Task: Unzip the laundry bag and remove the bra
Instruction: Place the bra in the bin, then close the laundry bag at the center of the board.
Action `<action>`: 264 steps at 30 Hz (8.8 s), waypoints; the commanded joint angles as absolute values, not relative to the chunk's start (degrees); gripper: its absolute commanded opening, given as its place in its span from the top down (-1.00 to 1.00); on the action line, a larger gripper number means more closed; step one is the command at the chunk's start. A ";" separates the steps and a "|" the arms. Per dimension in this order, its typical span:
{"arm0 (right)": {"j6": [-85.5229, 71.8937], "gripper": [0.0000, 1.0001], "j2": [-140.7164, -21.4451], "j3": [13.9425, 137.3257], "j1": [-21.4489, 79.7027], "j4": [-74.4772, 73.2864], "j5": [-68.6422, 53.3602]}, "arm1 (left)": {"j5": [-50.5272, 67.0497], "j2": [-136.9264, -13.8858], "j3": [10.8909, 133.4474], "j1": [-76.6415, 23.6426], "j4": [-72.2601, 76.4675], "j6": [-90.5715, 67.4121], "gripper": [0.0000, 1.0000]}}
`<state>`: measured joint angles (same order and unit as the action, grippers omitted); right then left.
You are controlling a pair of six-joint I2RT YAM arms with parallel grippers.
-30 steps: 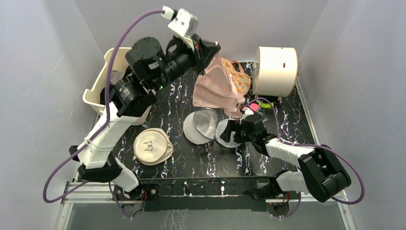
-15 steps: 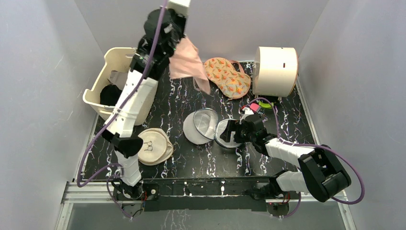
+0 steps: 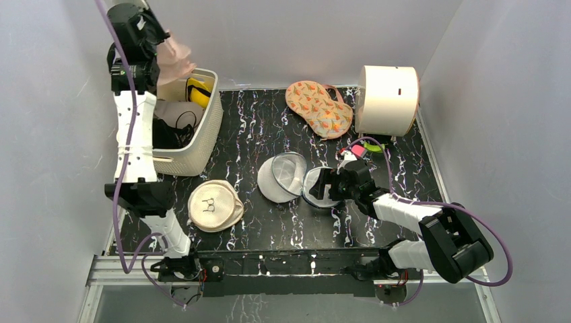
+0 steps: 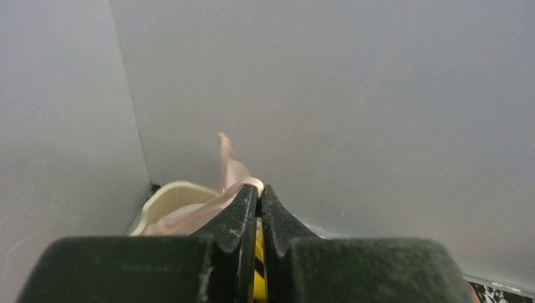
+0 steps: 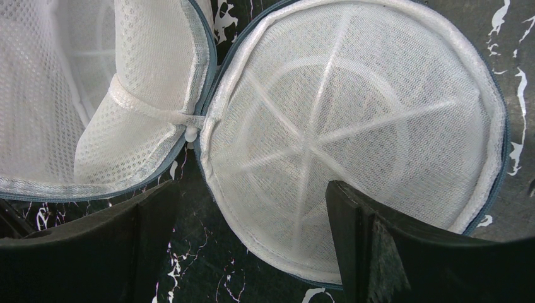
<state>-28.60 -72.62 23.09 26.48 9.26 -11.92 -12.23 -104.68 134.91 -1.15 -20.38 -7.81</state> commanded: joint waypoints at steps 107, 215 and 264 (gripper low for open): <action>-18.76 -0.96 -31.85 47.95 26.15 -10.71 -5.96 | 5.96 -72.43 57.24 -44.02 5.69 -29.17 -0.93; -18.71 -0.96 -24.16 54.26 26.18 -14.42 -0.07 | 1.34 -67.61 36.29 -46.40 35.47 -49.34 1.00; -22.45 -0.96 -34.29 49.76 26.15 -13.19 -9.16 | -10.19 -56.78 28.78 -27.50 8.51 -49.27 0.20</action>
